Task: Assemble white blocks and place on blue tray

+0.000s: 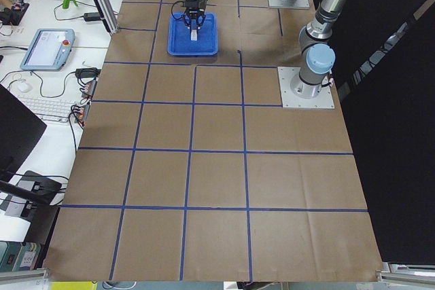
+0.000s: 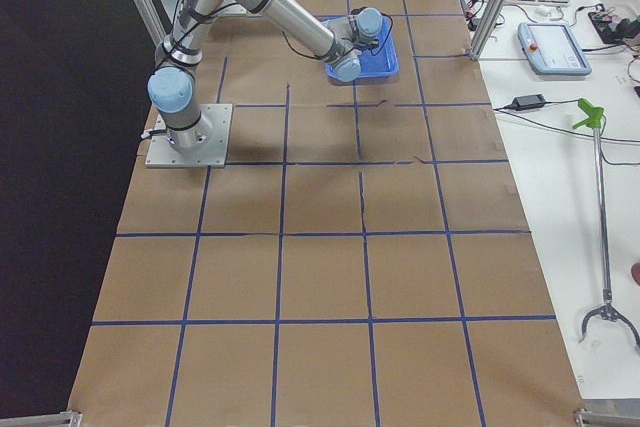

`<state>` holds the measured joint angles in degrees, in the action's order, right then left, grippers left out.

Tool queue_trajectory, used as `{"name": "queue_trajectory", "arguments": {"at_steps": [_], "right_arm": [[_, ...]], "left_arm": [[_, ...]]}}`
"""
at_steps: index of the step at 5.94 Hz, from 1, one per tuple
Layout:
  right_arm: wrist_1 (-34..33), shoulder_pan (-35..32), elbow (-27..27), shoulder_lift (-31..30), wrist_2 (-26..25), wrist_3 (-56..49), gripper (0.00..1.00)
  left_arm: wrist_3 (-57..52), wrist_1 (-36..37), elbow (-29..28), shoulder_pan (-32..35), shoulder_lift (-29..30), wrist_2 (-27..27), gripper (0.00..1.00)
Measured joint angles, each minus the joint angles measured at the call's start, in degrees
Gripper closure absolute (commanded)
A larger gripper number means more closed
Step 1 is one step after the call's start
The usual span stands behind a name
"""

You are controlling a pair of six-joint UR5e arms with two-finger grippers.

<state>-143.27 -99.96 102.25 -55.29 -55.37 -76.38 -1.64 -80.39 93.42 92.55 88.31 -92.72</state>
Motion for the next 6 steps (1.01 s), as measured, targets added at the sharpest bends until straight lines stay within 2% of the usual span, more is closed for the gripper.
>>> {"name": "queue_trajectory", "arguments": {"at_steps": [3, 5, 6], "right_arm": [[0.0, -0.1, 0.1, 0.0, 0.0, 0.0, 0.64], [0.1, -0.1, 0.1, 0.0, 0.0, 0.0, 0.62], [0.1, -0.1, 0.1, 0.0, 0.0, 0.0, 0.56]], "left_arm": [[0.2, 0.1, 0.0, 0.0, -0.1, 0.1, 0.01], [0.2, 0.1, 0.2, -0.3, -0.1, 0.6, 0.01], [0.2, 0.0, 0.3, -0.4, -0.1, 0.7, 0.01]]}}
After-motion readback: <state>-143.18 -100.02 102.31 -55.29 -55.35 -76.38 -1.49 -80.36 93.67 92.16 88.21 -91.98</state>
